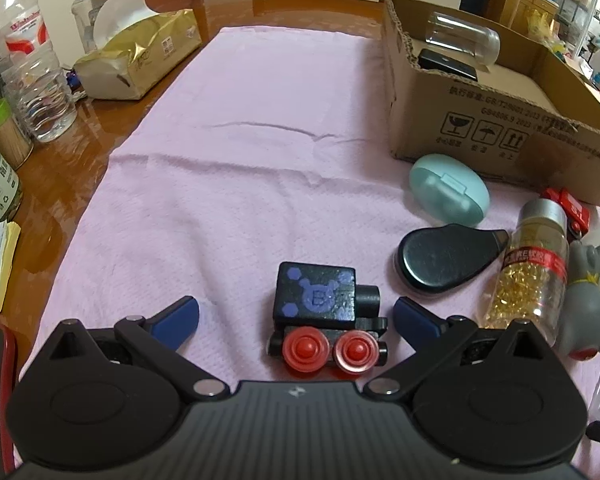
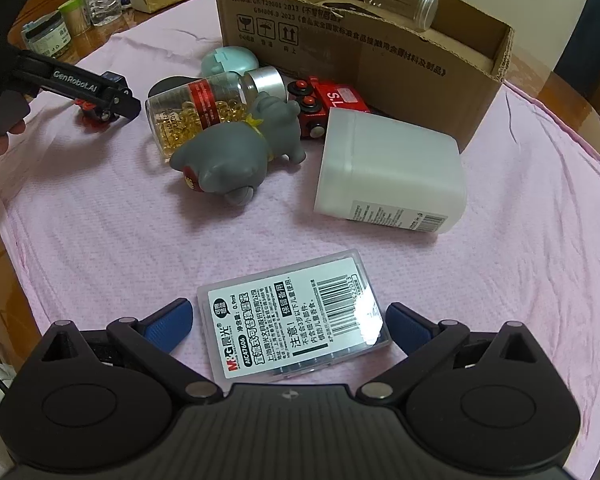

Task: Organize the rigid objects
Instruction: 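Grasp the blue toy train with the left tool while the right tool approaches the white card case, then close the right tool on the white M&G card case while the left tool lifts the train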

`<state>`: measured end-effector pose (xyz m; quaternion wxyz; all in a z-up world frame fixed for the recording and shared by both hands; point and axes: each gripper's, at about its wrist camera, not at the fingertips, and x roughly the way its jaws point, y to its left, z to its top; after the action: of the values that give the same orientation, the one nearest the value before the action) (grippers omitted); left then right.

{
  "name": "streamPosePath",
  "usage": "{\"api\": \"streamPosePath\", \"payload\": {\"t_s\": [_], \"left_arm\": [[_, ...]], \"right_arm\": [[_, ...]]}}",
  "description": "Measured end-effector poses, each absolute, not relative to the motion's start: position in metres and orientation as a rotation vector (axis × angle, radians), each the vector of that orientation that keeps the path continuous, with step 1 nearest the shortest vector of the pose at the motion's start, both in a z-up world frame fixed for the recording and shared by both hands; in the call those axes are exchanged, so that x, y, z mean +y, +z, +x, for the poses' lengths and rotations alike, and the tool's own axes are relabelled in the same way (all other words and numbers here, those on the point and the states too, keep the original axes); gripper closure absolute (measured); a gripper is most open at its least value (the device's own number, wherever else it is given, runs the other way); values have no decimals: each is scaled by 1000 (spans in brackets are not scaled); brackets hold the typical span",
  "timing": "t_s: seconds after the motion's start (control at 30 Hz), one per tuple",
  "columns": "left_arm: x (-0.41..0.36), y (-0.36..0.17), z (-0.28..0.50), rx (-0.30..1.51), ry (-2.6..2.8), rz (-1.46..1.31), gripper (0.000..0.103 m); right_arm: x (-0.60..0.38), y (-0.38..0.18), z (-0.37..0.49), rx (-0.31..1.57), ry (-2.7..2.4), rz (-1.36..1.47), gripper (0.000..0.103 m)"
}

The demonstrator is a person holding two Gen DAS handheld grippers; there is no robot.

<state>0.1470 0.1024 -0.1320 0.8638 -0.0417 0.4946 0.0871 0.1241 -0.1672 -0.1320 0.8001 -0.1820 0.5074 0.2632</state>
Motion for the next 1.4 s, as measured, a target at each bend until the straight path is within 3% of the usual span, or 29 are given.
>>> {"api": "streamPosePath", "payload": {"t_s": [0.13,0.4,0.67,0.77,1.4], "left_arm": [[99,-130,144,1032,188,-89,6],[89,-122,138,1001,157,3,35],[80,-118,139,993,92,81,41],[81,-119,141,1007,77,71,50],[84,-121,146,1029,3,51,50]], "right_arm": [[-168,-132,124,1076,583,-397,0],[-170,-132,123,1057,603,-401,0],[-170,-132,123,1054,618,-412,0],[-168,-131,125,1070,628,-425,0],[-167,-123,132,1117,784,-528,8]]}}
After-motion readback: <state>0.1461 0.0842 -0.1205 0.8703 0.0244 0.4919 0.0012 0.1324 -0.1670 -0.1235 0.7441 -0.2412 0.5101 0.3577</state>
